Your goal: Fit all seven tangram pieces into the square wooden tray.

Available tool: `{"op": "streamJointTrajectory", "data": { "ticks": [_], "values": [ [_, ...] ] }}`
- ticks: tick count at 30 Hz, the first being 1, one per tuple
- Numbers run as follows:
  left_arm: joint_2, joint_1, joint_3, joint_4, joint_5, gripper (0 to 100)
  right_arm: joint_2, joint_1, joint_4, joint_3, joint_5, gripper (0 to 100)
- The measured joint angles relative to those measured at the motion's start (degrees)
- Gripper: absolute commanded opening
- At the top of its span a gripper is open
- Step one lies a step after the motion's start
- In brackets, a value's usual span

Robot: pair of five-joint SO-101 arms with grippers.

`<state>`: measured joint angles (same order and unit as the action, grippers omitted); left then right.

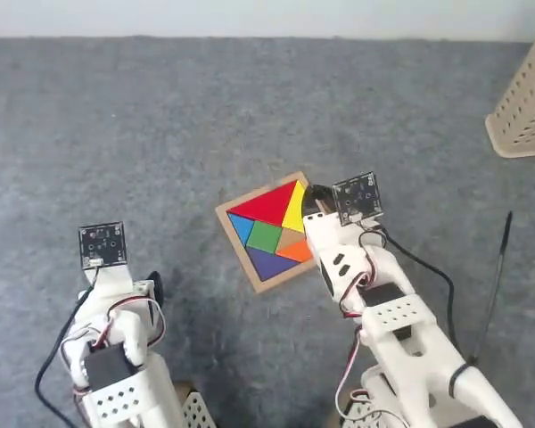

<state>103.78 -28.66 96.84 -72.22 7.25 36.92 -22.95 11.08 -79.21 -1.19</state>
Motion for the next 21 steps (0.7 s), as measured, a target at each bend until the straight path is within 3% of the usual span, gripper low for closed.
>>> {"op": "streamJointTrajectory", "data": {
  "ticks": [7, 12, 16, 21],
  "values": [
    [0.0, 0.0, 0.0, 0.0, 0.0, 23, 0.62, 0.18, 1.14, -0.09, 0.0, 0.8],
    [0.0, 0.0, 0.0, 0.0, 0.0, 23, 4.04, 5.98, 1.76, -0.09, 0.0, 0.7],
    [0.0, 0.0, 0.0, 0.0, 0.0, 23, 13.54, 13.27, 0.18, -1.05, 0.0, 0.7],
    [0.0, 0.0, 0.0, 0.0, 0.0, 23, 31.21, 18.29, -10.73, -7.3, 0.0, 0.9]
  ]
}}
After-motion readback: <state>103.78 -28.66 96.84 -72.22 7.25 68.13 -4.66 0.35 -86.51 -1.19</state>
